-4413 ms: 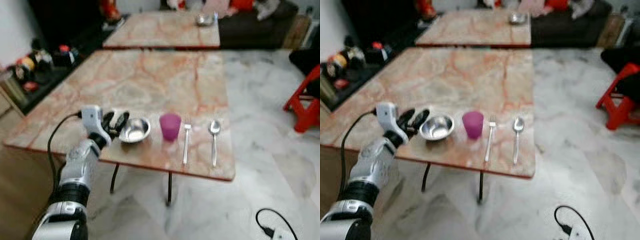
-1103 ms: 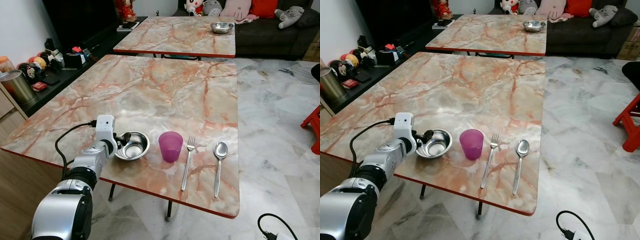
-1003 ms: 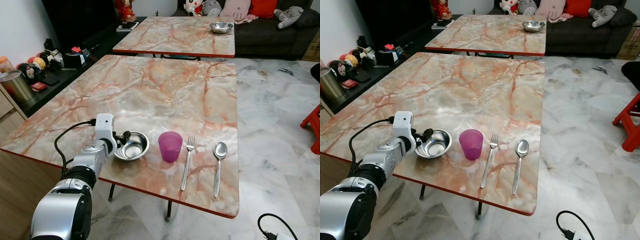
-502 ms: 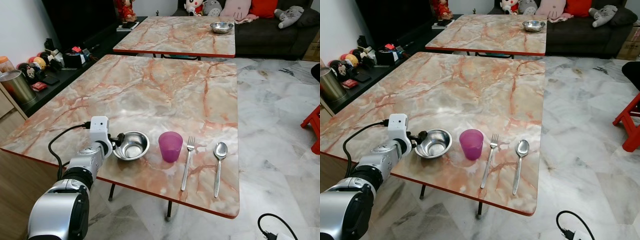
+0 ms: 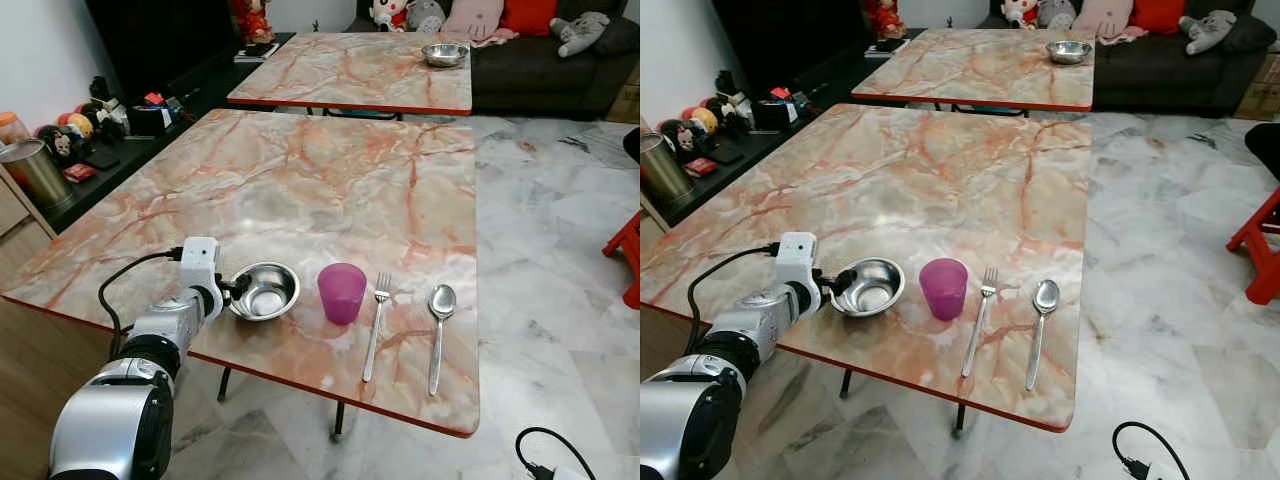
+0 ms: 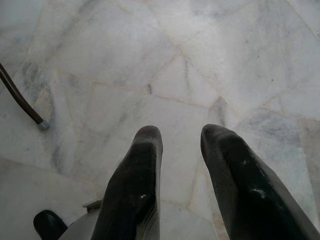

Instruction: Setting the table

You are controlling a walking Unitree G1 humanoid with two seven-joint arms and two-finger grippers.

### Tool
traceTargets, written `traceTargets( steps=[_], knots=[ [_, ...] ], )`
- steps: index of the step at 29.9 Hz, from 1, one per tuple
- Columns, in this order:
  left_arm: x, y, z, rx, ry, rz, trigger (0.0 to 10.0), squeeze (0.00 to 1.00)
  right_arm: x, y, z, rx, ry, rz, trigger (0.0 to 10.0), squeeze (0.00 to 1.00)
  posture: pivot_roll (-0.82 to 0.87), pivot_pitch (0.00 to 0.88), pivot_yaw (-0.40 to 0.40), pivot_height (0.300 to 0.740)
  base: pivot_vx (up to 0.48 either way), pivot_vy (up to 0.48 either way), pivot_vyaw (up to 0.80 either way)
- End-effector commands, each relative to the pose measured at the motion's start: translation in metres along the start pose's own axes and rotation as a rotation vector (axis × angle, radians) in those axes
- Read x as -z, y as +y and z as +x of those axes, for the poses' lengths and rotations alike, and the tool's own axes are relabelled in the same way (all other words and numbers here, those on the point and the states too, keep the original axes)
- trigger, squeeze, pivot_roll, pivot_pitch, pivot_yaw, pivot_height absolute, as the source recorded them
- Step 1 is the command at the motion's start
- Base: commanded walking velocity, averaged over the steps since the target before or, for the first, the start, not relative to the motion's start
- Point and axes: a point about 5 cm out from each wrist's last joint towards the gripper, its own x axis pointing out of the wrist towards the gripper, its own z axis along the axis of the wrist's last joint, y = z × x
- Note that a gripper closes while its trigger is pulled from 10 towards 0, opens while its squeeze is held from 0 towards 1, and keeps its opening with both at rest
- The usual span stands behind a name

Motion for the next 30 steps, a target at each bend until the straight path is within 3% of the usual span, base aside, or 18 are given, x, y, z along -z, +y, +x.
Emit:
traceTargets(
  steps=[1, 19, 21, 22, 23, 25, 30],
  knots=[
    [-0.003, 0.002, 0.000, 0.002, 0.015, 0.017, 10.0, 0.00, 0.001, -0.001, 0.000, 0.001, 0.008, -0.009, 10.0, 0.00, 0.02, 0.041, 0.054, 0.740, 0.000, 0.000, 0.00],
    [0.008, -0.012, 0.002, 0.106, 0.096, 0.098, 10.0, 0.00, 0.001, -0.001, 0.000, 0.000, 0.008, -0.007, 10.0, 0.00, 0.02, 0.046, 0.055, 0.740, 0.000, 0.000, 0.00],
    [0.008, -0.012, 0.002, 0.109, 0.102, 0.109, 8.8, 0.00, 0.001, -0.001, 0.000, 0.000, 0.008, -0.007, 10.0, 0.00, 0.02, 0.046, 0.056, 0.740, 0.000, 0.000, 0.00],
    [0.008, -0.012, 0.002, 0.109, 0.102, 0.109, 8.8, 0.00, 0.001, -0.001, 0.000, 0.000, 0.008, -0.007, 10.0, 0.00, 0.02, 0.046, 0.056, 0.740, 0.000, 0.000, 0.00],
    [0.008, -0.012, 0.002, 0.109, 0.102, 0.107, 3.9, 0.00, 0.001, -0.001, 0.000, 0.000, 0.008, -0.007, 10.0, 0.00, 0.02, 0.046, 0.056, 0.740, 0.000, 0.000, 0.00],
    [0.008, -0.012, 0.002, 0.109, 0.102, 0.106, 0.2, 0.00, 0.001, -0.001, 0.000, 0.001, 0.008, -0.007, 10.0, 0.00, 0.02, 0.046, 0.056, 0.740, 0.000, 0.000, 0.00],
    [0.009, -0.013, 0.002, 0.109, 0.103, 0.106, 0.0, 0.00, 0.001, -0.001, 0.000, 0.001, 0.008, -0.008, 10.0, 0.00, 0.02, 0.046, 0.056, 0.740, 0.000, 0.000, 0.00]
  ],
)
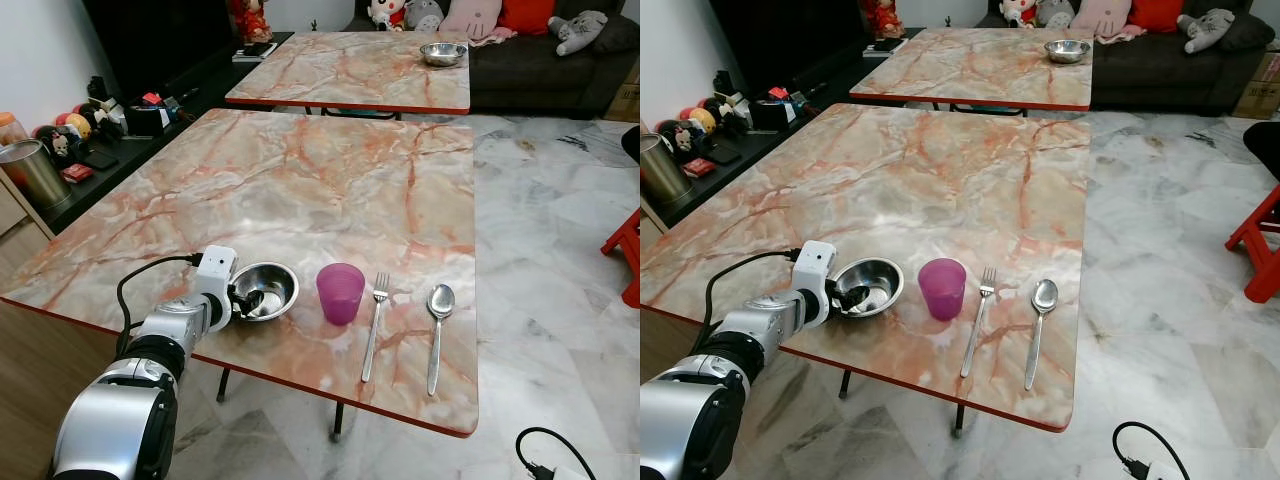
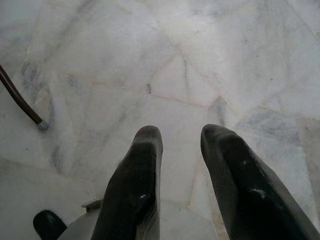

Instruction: Setting the table

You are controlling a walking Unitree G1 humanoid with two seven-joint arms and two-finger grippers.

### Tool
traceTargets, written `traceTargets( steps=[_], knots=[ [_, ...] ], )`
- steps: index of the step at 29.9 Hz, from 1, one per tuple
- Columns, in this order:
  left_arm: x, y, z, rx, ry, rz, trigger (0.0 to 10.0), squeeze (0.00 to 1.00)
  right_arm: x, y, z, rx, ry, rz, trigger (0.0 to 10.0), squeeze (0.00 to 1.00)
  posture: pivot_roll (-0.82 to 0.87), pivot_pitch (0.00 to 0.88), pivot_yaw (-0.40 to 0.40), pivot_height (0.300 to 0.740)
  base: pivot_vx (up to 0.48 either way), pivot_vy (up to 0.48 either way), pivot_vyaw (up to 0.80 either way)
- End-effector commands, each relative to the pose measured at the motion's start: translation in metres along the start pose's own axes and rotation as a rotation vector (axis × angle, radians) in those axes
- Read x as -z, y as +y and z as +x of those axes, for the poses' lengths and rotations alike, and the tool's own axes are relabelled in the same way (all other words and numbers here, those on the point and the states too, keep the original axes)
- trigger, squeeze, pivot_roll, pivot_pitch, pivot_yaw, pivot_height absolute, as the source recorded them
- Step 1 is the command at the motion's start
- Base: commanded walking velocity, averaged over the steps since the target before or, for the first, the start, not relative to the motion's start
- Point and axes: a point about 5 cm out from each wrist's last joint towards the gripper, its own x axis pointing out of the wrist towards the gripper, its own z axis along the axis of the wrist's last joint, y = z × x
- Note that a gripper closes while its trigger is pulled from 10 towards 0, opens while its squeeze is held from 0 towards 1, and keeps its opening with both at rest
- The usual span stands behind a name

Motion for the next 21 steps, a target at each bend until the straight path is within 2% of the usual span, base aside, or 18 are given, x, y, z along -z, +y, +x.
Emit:
traceTargets(
  steps=[1, 21],
  knots=[
    [0.0008, -0.0011, 0.0004, 0.002, 0.015, 0.017, 0.0, 0.00, 0.0011, -0.0008, -0.0001, 0.001, 0.008, -0.007, 10.0, 0.00, 0.02, 0.047, 0.055, 0.740, 0.000, 0.000, 0.00],
    [0.0035, 0.0004, 0.0001, -0.015, 0.015, -0.014, 0.0, 0.00, 0.0013, -0.0007, -0.0002, 0.001, 0.009, -0.009, 10.0, 0.00, 0.02, 0.043, 0.054, 0.740, 0.000, 0.000, 0.00]
  ],
)
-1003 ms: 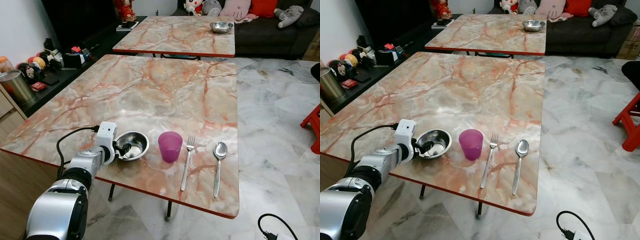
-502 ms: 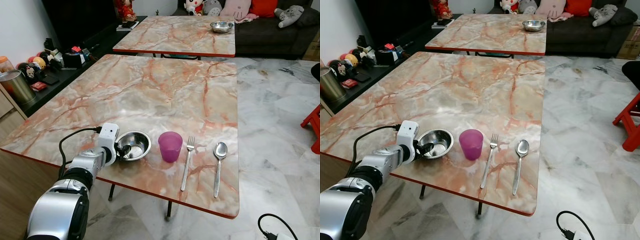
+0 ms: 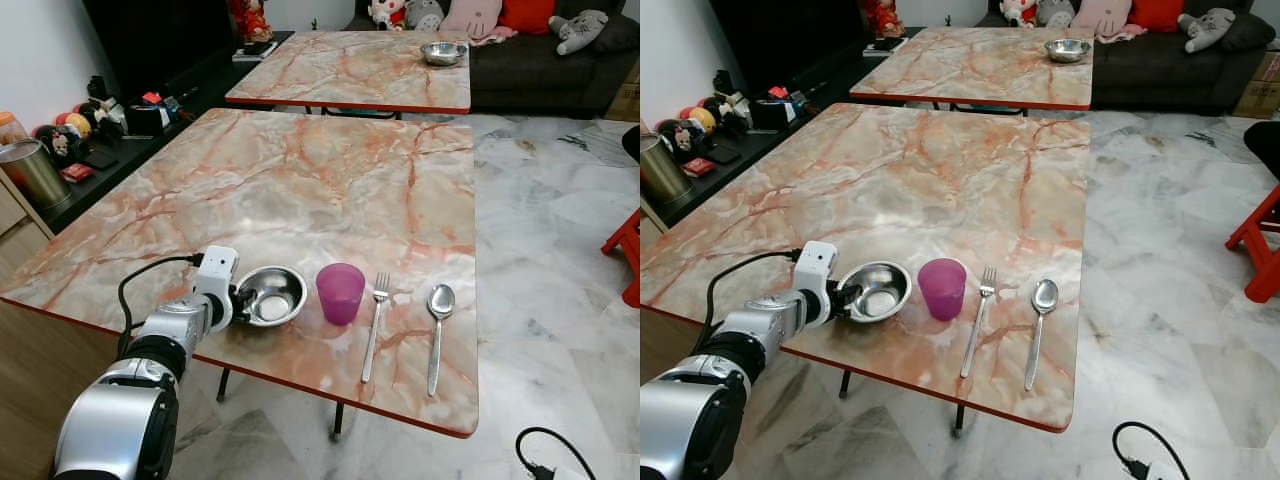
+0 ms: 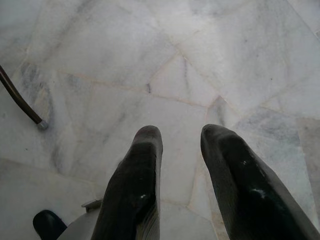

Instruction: Setting the table

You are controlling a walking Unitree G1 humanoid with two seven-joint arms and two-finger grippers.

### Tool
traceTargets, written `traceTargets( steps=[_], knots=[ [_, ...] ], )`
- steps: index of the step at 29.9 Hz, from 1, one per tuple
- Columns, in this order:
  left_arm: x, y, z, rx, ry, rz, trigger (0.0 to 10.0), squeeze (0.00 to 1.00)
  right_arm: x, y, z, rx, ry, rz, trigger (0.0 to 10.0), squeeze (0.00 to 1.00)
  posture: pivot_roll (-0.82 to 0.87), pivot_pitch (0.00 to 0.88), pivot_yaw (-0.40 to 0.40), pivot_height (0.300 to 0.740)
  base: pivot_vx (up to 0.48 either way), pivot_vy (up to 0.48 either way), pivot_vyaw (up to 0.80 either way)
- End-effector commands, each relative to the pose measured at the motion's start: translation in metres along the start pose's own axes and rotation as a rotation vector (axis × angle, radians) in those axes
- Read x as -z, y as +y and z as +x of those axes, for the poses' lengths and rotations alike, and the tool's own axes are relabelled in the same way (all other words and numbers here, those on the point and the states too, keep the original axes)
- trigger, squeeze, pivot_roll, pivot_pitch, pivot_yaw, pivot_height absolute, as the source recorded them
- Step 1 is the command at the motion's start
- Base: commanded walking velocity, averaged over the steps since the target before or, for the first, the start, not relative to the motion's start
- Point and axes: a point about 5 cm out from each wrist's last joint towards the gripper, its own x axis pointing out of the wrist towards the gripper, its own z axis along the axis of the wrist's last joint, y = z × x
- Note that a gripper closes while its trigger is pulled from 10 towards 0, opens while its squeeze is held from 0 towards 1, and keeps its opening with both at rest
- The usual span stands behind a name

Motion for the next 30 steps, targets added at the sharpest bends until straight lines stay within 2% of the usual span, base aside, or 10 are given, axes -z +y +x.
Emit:
traceTargets(
  steps=[1, 14, 18, 20, 21, 22, 23, 24, 25, 30],
  knots=[
    [0.004, 0.001, 0.000, -0.015, 0.017, -0.008, 0.0, 0.00, 0.001, -0.001, 0.000, 0.001, 0.009, -0.009, 10.0, 0.00, 0.02, 0.043, 0.054, 0.740, 0.000, 0.000, 0.00],
    [0.004, 0.008, -0.002, -0.057, -0.029, -0.155, 0.0, 0.00, 0.002, 0.000, 0.000, 0.000, 0.010, -0.009, 10.0, 0.00, 0.02, 0.038, 0.056, 0.740, 0.000, 0.000, 0.00],
    [-0.003, 0.035, -0.013, -0.207, -0.167, -0.402, 0.0, 0.00, 0.002, -0.001, 0.000, 0.000, 0.010, -0.008, 10.0, 0.00, 0.02, 0.031, 0.057, 0.740, 0.000, 0.000, 0.00],
    [-0.006, 0.044, -0.017, -0.240, -0.233, -0.475, 0.5, 0.00, 0.002, 0.000, 0.000, 0.000, 0.010, -0.008, 10.0, 0.00, 0.02, 0.030, 0.057, 0.740, 0.000, 0.000, 0.00],
    [-0.006, 0.044, -0.017, -0.240, -0.233, -0.475, 0.5, 0.00, 0.002, 0.000, 0.000, 0.000, 0.010, -0.008, 10.0, 0.00, 0.02, 0.030, 0.057, 0.740, 0.000, 0.000, 0.00],
    [-0.007, 0.051, -0.021, -0.267, -0.272, -0.510, 1.9, 0.00, 0.002, 0.000, 0.000, -0.001, 0.010, -0.008, 10.0, 0.00, 0.02, 0.030, 0.056, 0.740, 0.000, 0.000, 0.00],
    [-0.006, 0.054, -0.023, -0.285, -0.290, -0.525, 8.8, 0.00, 0.002, 0.000, 0.000, -0.001, 0.010, -0.008, 10.0, 0.00, 0.02, 0.032, 0.056, 0.740, 0.000, 0.000, 0.00],
    [-0.006, 0.057, -0.025, -0.296, -0.301, -0.534, 8.8, 0.00, 0.002, 0.000, 0.000, -0.001, 0.009, -0.008, 10.0, 0.00, 0.02, 0.032, 0.057, 0.740, 0.000, 0.000, 0.00],
    [-0.005, 0.061, -0.027, -0.319, -0.319, -0.543, 10.0, 0.00, 0.002, 0.000, 0.000, -0.001, 0.009, -0.008, 10.0, 0.00, 0.02, 0.033, 0.057, 0.740, 0.000, 0.000, 0.00],
    [0.005, 0.082, -0.041, -0.446, -0.385, -0.605, 10.0, 0.00, 0.002, 0.000, 0.000, 0.000, 0.008, -0.006, 10.0, 0.00, 0.02, 0.037, 0.056, 0.740, 0.000, 0.000, 0.00]
  ],
)
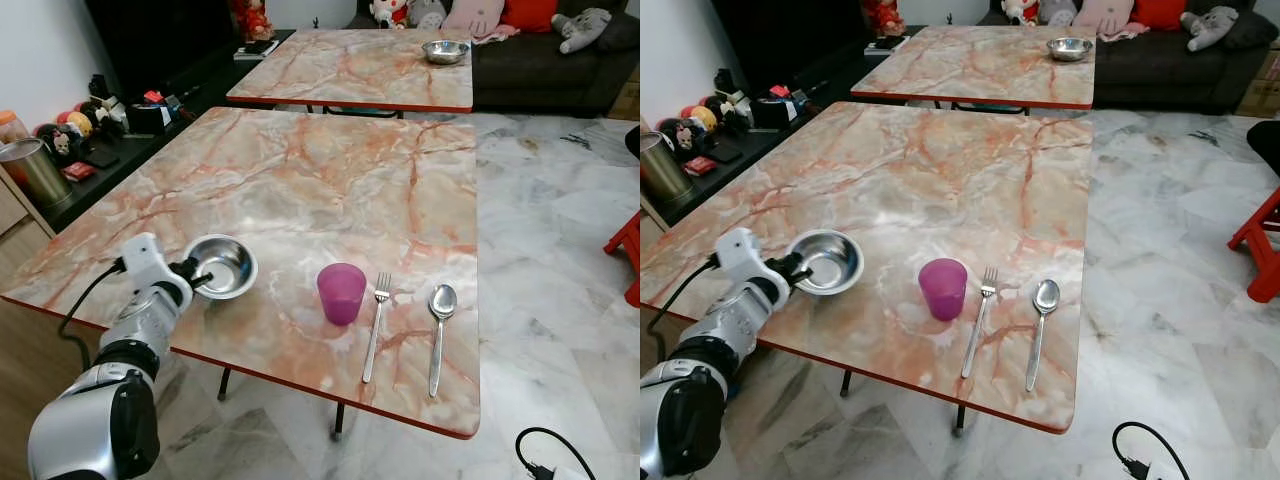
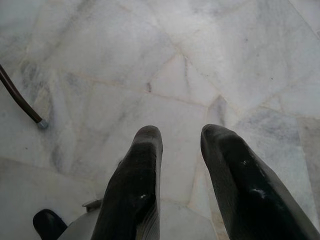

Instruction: Setting the table

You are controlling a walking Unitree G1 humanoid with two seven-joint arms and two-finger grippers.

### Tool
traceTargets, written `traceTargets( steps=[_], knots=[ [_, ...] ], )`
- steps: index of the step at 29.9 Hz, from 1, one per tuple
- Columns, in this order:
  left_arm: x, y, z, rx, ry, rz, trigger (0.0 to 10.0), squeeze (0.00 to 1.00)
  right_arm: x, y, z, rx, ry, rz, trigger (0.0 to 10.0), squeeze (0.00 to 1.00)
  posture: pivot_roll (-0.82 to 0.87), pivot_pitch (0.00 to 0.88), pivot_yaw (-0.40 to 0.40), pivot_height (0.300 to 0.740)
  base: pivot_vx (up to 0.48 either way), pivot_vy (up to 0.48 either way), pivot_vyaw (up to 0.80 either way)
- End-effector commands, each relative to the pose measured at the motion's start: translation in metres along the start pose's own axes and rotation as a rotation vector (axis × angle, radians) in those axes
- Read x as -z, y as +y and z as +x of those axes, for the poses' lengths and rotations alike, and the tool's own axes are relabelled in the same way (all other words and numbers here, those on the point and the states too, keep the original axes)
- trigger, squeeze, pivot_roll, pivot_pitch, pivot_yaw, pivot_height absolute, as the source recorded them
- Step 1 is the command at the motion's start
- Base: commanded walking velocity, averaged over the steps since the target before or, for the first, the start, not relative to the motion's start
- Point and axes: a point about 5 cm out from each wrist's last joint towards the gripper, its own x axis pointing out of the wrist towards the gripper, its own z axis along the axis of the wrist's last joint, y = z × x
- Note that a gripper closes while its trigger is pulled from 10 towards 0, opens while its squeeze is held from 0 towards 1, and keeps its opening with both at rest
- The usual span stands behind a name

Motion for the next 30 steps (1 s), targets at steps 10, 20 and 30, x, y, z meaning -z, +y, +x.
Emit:
traceTargets(
  steps=[10, 20, 30],
  knots=[
    [-0.025, 0.050, -0.013, -0.155, -0.179, -0.075, 10.0, 0.00, 0.002, 0.000, 0.000, 0.001, 0.007, -0.004, 10.0, 0.00, 0.02, 0.042, 0.060, 0.740, 0.000, 0.000, 0.00],
    [-0.057, 0.044, -0.021, 0.100, -0.342, 0.108, 10.0, 0.00, 0.001, 0.000, 0.000, 0.003, 0.003, 0.000, 10.0, 0.00, 0.02, 0.044, 0.065, 0.740, 0.000, 0.000, 0.00],
    [-0.057, 0.046, -0.038, 0.209, -0.396, 0.305, 10.0, 0.00, 0.001, -0.001, 0.000, 0.005, -0.002, 0.004, 10.0, 0.00, 0.01, 0.042, 0.077, 0.740, 0.000, 0.000, 0.00]
  ],
)
